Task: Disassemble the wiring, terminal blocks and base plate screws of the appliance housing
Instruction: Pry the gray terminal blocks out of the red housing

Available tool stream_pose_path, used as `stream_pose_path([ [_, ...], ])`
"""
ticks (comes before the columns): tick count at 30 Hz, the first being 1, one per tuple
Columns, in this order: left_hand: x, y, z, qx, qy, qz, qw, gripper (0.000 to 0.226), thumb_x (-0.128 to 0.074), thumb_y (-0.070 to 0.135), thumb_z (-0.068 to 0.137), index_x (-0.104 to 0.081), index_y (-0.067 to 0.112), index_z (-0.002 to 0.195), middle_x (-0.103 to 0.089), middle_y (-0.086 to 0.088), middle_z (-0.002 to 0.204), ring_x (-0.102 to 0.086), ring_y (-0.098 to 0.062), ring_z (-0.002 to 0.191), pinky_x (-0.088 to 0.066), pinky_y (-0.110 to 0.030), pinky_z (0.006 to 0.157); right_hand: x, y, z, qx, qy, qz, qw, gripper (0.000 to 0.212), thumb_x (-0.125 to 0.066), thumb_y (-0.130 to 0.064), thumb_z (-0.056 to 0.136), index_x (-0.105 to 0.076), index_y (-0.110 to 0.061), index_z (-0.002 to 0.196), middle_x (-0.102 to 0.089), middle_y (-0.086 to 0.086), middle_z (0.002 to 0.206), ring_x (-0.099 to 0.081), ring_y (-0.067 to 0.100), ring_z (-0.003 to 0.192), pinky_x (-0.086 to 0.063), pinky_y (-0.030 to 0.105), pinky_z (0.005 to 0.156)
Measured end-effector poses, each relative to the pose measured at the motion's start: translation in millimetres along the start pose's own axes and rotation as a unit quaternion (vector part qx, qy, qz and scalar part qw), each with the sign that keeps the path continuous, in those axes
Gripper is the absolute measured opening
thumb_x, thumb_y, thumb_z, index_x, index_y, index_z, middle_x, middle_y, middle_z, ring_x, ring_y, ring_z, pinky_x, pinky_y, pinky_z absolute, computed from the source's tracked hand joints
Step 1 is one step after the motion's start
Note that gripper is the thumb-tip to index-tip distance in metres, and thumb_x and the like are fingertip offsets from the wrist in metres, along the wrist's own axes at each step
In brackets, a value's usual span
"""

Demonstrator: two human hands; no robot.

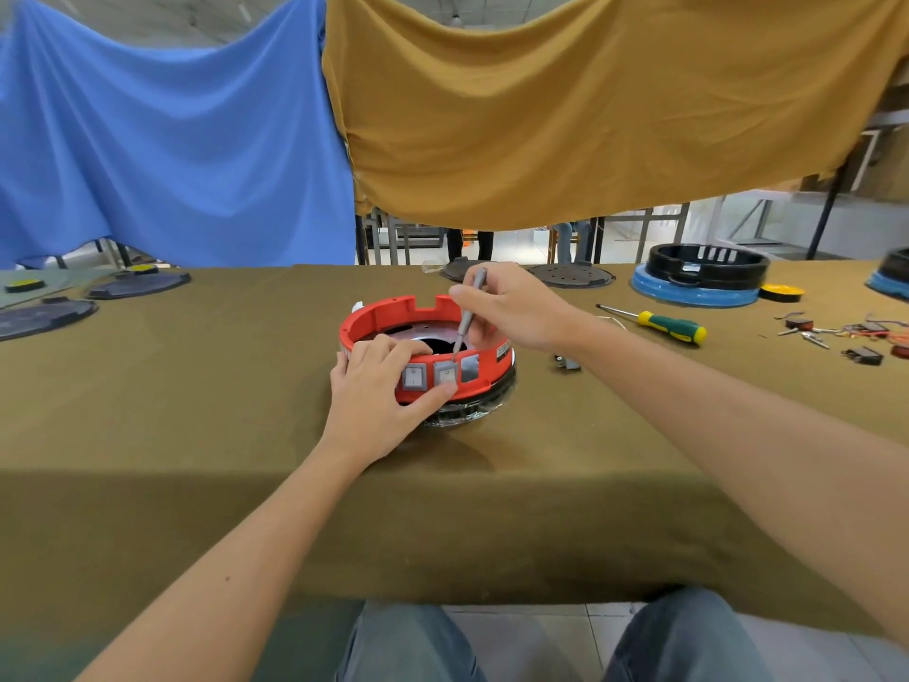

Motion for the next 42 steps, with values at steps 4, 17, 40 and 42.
stream_pose_path([
  [4, 1, 2, -1, -0.005, 0.000, 0.004, 1.000, 0.057, -0.043, 0.074, 0.080, -0.058, 0.034, 0.118, -0.048, 0.012, 0.107, -0.039, -0.011, 0.111, -0.032, -0.059, 0.104, -2, 0, -3, 0.014, 0.000, -0.038, 0.999, 0.026, -0.050, -0.024, 0.104, -0.052, -0.009, 0.083, -0.073, 0.016, 0.072, -0.072, 0.027, 0.067, -0.060, 0.032, 0.062],
  [17, -2, 2, 0, -0.014, -0.008, 0.029, 0.999, 0.063, -0.037, 0.072, 0.082, -0.060, 0.027, 0.121, -0.049, 0.007, 0.110, -0.039, -0.016, 0.113, -0.032, -0.060, 0.103, -7, 3, 11, -0.054, -0.057, -0.015, 0.997, 0.032, -0.051, -0.024, 0.104, -0.057, -0.005, 0.080, -0.065, 0.009, 0.060, -0.061, 0.015, 0.055, -0.055, 0.023, 0.058],
  [40, 0, 2, 0, -0.015, -0.012, 0.029, 0.999, 0.065, -0.037, 0.074, 0.081, -0.059, 0.028, 0.121, -0.046, 0.011, 0.109, -0.040, -0.015, 0.112, -0.029, -0.058, 0.106, -15, -5, 17, -0.082, -0.070, -0.062, 0.992, 0.038, -0.048, -0.020, 0.104, -0.052, -0.007, 0.069, -0.055, 0.005, 0.051, -0.049, 0.014, 0.046, -0.049, 0.025, 0.057],
  [42, 0, 2, -1, -0.014, -0.010, 0.021, 1.000, 0.065, -0.037, 0.074, 0.081, -0.059, 0.028, 0.120, -0.046, 0.011, 0.108, -0.040, -0.014, 0.112, -0.029, -0.059, 0.106, -16, -11, 18, -0.067, -0.062, -0.081, 0.993, 0.035, -0.047, -0.020, 0.103, -0.053, -0.007, 0.072, -0.057, 0.010, 0.055, -0.051, 0.019, 0.050, -0.048, 0.031, 0.058],
])
Point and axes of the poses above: each hand's wrist, its own z-axis towards the middle knuckle, its own x-axis out of the back of the hand, y = z × x, the point moved 3 cm from there along z, towards the middle knuckle
